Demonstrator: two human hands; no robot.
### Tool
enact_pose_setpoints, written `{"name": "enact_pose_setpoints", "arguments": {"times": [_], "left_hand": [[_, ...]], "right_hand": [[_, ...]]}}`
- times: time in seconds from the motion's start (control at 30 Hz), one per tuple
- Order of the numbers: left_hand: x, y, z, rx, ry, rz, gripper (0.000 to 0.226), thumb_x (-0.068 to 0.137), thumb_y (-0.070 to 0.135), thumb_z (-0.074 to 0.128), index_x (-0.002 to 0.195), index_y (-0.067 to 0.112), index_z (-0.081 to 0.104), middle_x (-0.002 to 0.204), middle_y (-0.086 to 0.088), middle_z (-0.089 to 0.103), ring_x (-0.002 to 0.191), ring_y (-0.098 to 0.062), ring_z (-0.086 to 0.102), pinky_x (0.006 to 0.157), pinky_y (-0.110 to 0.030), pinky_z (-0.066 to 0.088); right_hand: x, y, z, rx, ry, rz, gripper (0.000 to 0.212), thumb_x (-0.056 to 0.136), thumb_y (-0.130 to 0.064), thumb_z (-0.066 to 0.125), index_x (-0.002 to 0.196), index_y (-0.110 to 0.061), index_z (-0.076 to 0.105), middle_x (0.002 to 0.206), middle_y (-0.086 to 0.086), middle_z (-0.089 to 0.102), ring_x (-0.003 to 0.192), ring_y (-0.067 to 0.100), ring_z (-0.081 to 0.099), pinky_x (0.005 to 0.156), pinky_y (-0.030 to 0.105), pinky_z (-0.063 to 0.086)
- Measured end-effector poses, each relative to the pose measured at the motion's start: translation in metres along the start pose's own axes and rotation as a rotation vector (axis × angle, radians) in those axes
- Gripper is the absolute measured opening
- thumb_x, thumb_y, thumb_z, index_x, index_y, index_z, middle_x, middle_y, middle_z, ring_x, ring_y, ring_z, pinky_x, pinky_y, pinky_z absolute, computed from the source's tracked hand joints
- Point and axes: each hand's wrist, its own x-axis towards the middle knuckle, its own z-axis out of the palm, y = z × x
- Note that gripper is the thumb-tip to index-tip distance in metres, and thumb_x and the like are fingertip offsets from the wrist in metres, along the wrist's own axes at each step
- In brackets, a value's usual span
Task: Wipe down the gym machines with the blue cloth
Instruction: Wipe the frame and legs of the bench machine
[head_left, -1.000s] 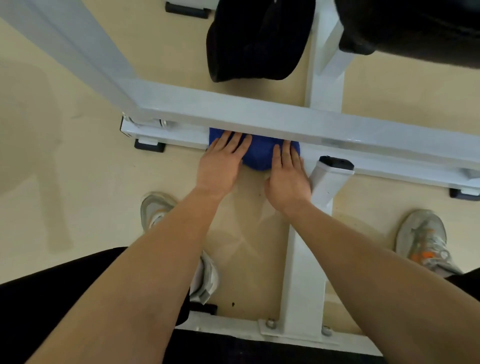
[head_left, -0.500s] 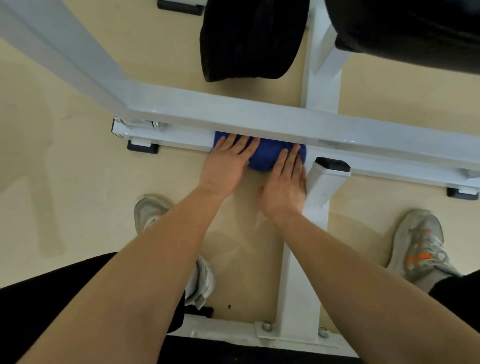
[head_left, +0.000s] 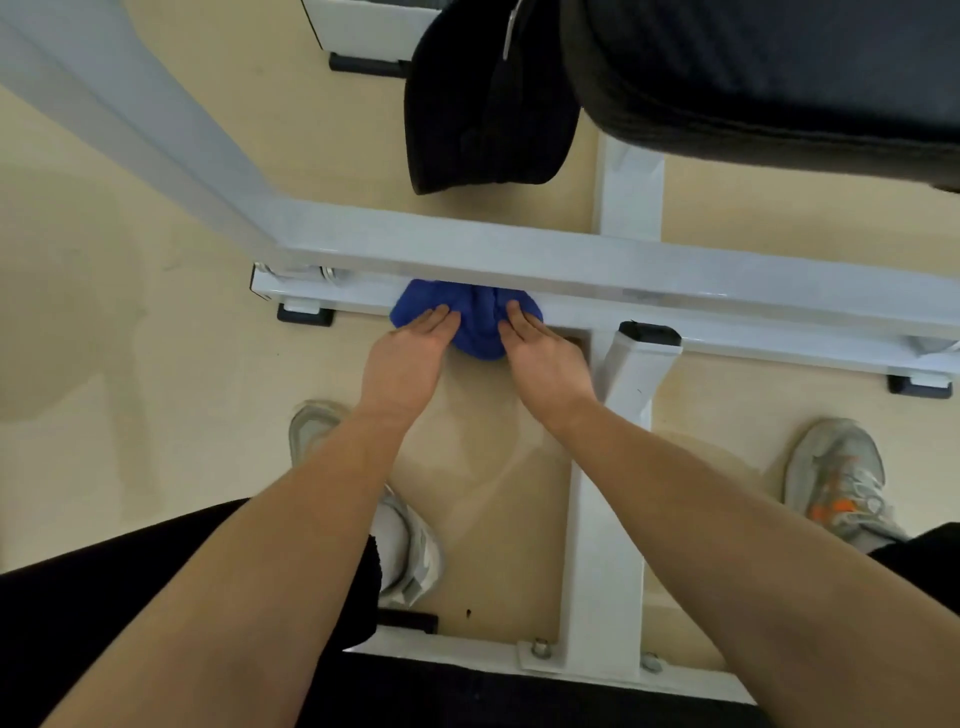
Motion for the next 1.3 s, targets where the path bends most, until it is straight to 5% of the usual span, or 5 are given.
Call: {"name": "enact_pose_setpoints", "arguments": {"times": [0.33, 0.53, 0.7, 1.13, 1.3], "left_hand": [[-0.043, 0.112, -0.072, -0.094, 0.076, 0.136, 0.05, 0.064, -0.004, 0.079, 0.113, 0.009, 0.071, 0.11, -0.006, 0.072, 0.09, -0.024, 0.071, 0.067, -0.031, 0.058], [-0.034, 0.245, -0.077, -0.128, 0.0, 0.298, 0.046, 0.095, 0.002, 0.051, 0.14, 0.009, 0.052, 0.143, -0.005, 0.052, 0.13, -0.024, 0.049, 0.102, -0.039, 0.045], [0.002, 0.311, -0.026, -0.125, -0.029, 0.471, 0.04, 0.067, -0.006, 0.076, 0.105, 0.001, 0.069, 0.101, -0.013, 0.069, 0.09, -0.029, 0.068, 0.057, -0.039, 0.058], [0.07, 0.29, 0.092, 0.306, -0.059, 0.404, 0.05, 0.083, -0.003, 0.034, 0.127, -0.007, 0.058, 0.132, -0.025, 0.058, 0.127, -0.035, 0.054, 0.102, -0.039, 0.046], [0.082, 0.293, 0.095, 0.364, -0.15, 0.059, 0.05, 0.091, 0.006, 0.044, 0.137, -0.015, 0.042, 0.14, -0.034, 0.046, 0.136, -0.044, 0.041, 0.116, -0.047, 0.031]], "right_hand": [[-0.13, 0.027, -0.087, 0.126, 0.044, 0.204, 0.052, 0.09, 0.001, 0.045, 0.14, -0.015, 0.044, 0.165, 0.001, 0.017, 0.102, 0.036, 0.063, 0.073, 0.034, 0.047], [-0.226, 0.118, -0.109, 0.091, 0.175, 0.452, 0.043, 0.093, -0.002, 0.046, 0.133, -0.014, 0.052, 0.161, -0.001, 0.029, 0.101, 0.037, 0.066, 0.073, 0.038, 0.049], [-0.253, 0.193, -0.078, 0.117, 0.159, 0.602, 0.044, 0.089, 0.001, 0.046, 0.13, -0.014, 0.054, 0.16, -0.001, 0.031, 0.097, 0.037, 0.066, 0.075, 0.038, 0.049], [-0.145, 0.272, -0.001, 0.254, 0.177, 0.451, 0.045, 0.095, -0.005, 0.048, 0.14, -0.011, 0.049, 0.161, 0.005, 0.028, 0.128, 0.034, 0.053, 0.095, 0.041, 0.048], [-0.115, 0.262, 0.014, 0.193, 0.135, 0.199, 0.06, 0.093, -0.011, 0.048, 0.151, -0.016, 0.037, 0.161, 0.009, 0.028, 0.15, 0.029, 0.021, 0.123, 0.041, 0.014]]}}
